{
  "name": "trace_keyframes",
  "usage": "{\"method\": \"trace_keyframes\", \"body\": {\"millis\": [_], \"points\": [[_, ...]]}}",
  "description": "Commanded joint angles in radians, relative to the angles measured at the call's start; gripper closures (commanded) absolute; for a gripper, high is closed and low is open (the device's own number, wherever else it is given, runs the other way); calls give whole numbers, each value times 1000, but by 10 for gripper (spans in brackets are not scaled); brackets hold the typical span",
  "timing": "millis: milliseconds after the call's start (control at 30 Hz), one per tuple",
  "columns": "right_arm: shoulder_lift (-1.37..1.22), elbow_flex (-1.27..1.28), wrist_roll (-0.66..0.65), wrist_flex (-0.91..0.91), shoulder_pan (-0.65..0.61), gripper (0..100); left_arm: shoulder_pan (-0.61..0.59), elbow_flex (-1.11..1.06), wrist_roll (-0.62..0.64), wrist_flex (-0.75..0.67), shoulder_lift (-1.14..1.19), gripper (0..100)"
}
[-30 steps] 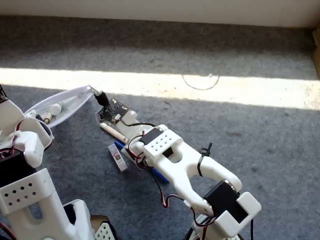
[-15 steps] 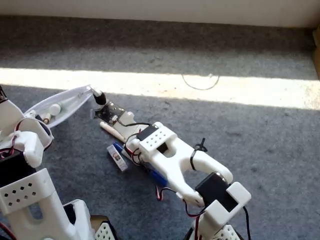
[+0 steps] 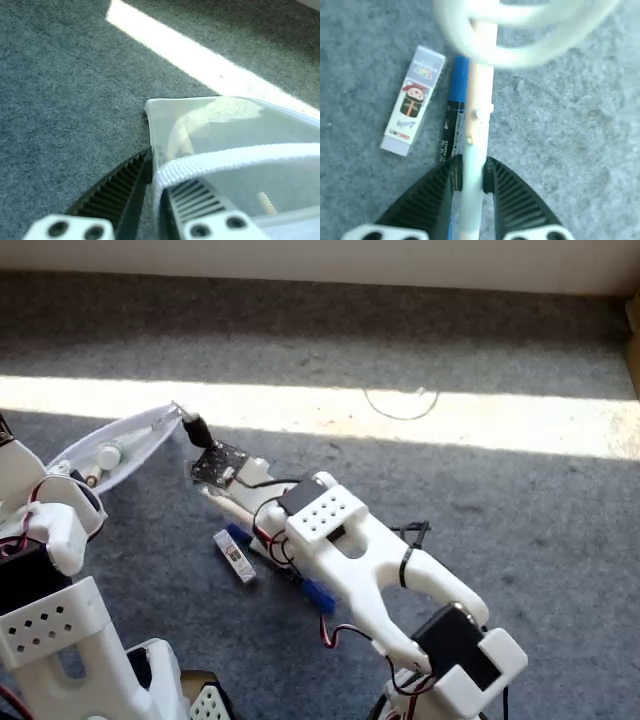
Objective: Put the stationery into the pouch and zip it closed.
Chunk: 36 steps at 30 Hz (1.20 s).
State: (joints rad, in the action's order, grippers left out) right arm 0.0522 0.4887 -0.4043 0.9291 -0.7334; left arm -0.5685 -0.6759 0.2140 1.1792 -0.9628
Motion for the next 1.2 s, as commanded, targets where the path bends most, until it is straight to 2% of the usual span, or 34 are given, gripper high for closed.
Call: {"method": "trace_keyframes", "body": {"millis": [0,133,567,800,1167], "points": [[108,-47,-11,10,59,993,-2,12,9,-25,-28,993],[171,-47,-11,13,107,993,-2,12,9,-25,-28,993],[305,-45,-20,47,148,993,-2,12,9,-25,-28,993],[154,-53,-58,-45,237,993,-2,12,9,-25,-28,993],[-107,-196,-57,-56,337,993,-2,12,9,-25,-28,993]]}}
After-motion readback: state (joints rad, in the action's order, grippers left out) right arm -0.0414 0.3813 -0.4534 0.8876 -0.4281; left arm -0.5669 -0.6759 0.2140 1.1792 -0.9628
